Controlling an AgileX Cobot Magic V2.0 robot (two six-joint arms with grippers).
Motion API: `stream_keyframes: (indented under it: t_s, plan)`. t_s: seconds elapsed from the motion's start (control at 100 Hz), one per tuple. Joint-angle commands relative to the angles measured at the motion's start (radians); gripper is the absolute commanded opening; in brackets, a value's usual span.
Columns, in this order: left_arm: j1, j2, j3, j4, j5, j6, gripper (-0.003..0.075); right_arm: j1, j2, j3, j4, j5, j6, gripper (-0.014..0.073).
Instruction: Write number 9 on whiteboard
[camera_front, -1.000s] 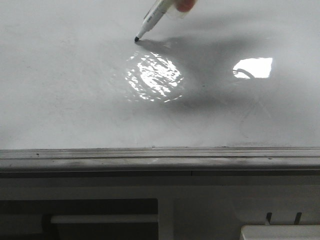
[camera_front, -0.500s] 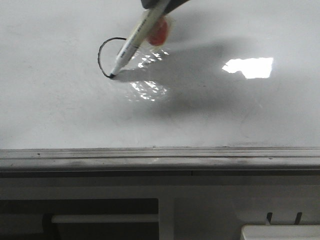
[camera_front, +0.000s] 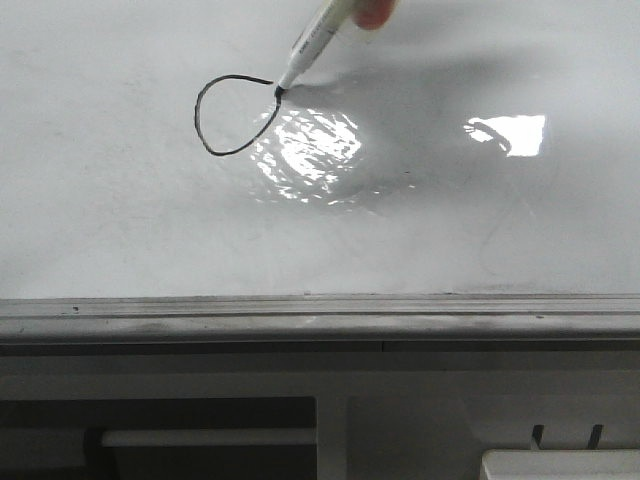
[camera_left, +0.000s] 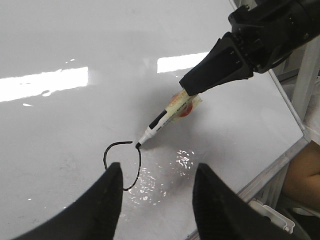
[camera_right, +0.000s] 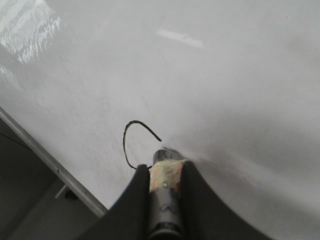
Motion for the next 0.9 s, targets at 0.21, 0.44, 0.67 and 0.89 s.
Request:
stream_keyframes:
  t_s: [0.21, 0.44, 0.67, 0.89]
  plan:
    - [-0.001, 0.001, -0.032, -0.013, -0.086, -0.001, 0.0295, -0.013, -0.016, -0.016, -0.015, -0.058, -0.001, -0.0058]
    - [-0.001, 0.001, -0.032, -0.013, -0.080, -0.001, 0.0295, -0.008, -0.016, 0.148, 0.013, -0.027, 0.037, -0.0058]
    - [-0.003, 0.003, -0.032, -0.007, -0.041, -0.001, 0.0295, 0.004, -0.026, 0.165, 0.058, -0.045, 0.028, -0.0059]
    - [-0.045, 0.056, -0.032, 0.052, -0.041, -0.001, 0.0295, 0.158, -0.057, 0.165, 0.096, -0.079, 0.028, -0.0058]
